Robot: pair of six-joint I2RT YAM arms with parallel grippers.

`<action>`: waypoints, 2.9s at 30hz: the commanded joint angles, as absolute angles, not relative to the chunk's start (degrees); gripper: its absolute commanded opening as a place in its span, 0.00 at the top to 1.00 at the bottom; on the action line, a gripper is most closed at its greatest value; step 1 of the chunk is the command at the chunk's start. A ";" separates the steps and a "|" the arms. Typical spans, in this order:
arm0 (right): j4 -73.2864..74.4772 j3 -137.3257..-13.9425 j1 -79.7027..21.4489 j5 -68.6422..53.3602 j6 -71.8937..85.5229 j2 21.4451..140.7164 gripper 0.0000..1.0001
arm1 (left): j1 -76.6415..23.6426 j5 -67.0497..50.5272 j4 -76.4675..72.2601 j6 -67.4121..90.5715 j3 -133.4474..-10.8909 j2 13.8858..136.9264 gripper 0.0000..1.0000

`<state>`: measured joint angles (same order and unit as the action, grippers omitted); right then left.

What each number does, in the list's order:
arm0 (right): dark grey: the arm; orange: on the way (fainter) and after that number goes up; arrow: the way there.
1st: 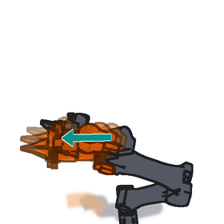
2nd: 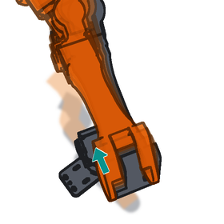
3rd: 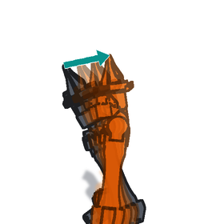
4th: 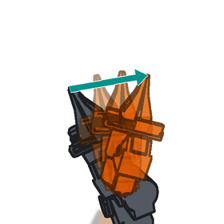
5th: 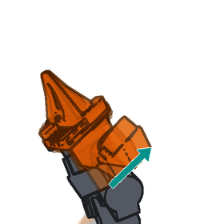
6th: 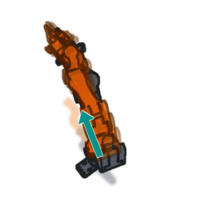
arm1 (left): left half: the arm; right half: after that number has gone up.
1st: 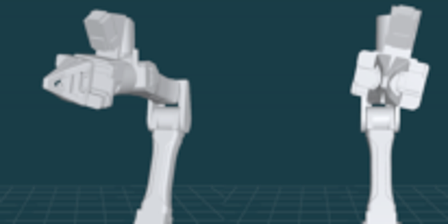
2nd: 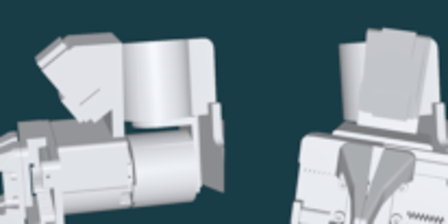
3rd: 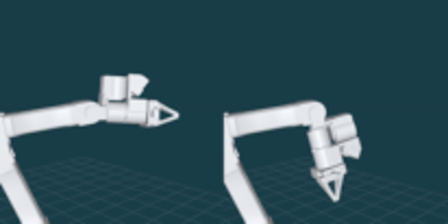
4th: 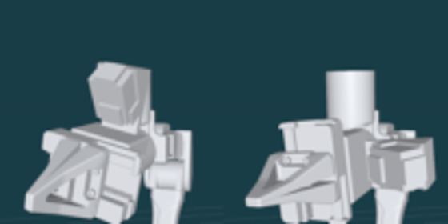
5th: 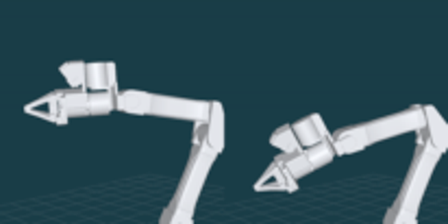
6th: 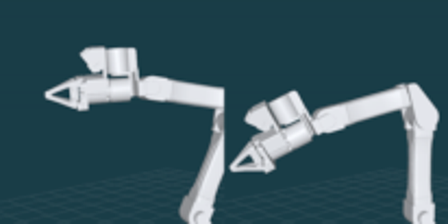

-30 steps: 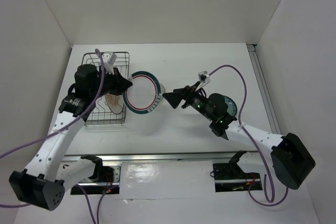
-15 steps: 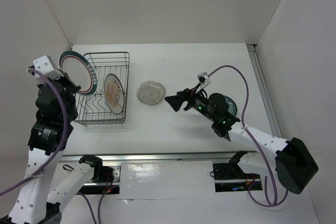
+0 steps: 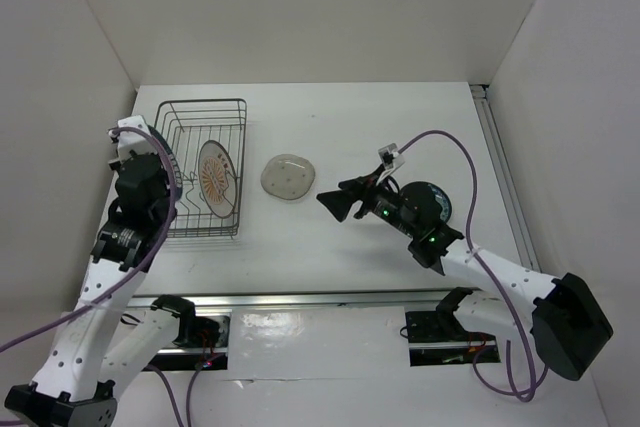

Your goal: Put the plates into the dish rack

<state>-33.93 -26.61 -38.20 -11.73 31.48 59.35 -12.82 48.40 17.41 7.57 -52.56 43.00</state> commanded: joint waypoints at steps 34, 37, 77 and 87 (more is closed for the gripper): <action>-27.69 -26.46 -37.44 -12.66 28.39 51.86 0.00 | -13.80 31.91 1.14 1.67 -42.19 49.83 0.92; -27.69 -25.93 -37.44 -12.66 28.39 51.33 0.00 | -13.80 31.90 1.14 2.98 -42.19 50.36 0.87; -31.54 -46.93 -36.83 0.09 44.81 103.62 0.20 | -13.80 9.40 6.86 17.84 -44.30 29.27 0.00; -32.00 -52.99 -37.44 3.76 51.32 113.29 0.30 | -13.80 7.65 6.86 17.84 -44.82 29.80 0.00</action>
